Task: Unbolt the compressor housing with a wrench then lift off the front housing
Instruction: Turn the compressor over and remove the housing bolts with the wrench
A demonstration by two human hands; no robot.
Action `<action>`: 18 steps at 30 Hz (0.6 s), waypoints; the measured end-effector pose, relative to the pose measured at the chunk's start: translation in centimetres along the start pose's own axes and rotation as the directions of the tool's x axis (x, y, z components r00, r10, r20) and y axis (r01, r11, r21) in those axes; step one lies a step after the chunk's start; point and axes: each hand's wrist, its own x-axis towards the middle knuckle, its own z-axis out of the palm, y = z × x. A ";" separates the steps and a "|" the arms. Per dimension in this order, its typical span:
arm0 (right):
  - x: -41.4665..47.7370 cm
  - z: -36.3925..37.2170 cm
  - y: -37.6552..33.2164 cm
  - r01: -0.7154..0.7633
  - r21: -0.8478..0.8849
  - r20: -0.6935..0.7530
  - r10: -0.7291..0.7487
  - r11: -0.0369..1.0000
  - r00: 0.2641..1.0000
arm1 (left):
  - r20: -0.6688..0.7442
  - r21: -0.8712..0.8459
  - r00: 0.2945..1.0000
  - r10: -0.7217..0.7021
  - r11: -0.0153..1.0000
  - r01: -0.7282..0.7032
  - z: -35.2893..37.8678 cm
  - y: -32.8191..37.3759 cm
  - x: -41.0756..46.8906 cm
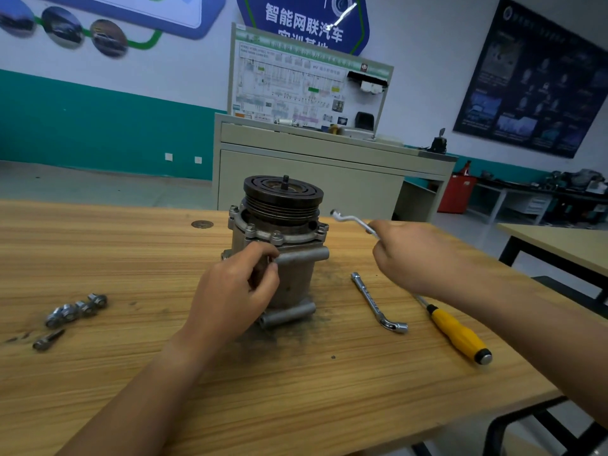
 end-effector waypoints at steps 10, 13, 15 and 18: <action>0.2 -2.4 -3.6 0.118 -0.384 0.123 -0.076 0.916 0.989 | 0.011 -0.031 1.000 -0.024 0.999 0.024 -0.1 0.2 -0.1; 0.5 -3.1 -4.1 0.164 -0.463 0.159 -0.101 0.871 0.982 | 0.020 -0.044 0.999 -0.038 0.998 0.039 -0.1 0.1 -0.2; 0.8 -3.2 -4.0 0.169 -0.472 0.175 -0.096 0.865 0.980 | 0.021 -0.048 0.999 -0.045 0.998 0.046 -0.1 0.1 -0.2; 1.0 -3.3 -4.0 0.150 -0.470 0.186 -0.069 0.870 0.980 | 0.026 -0.051 0.999 -0.045 0.998 0.046 0.0 0.2 -0.2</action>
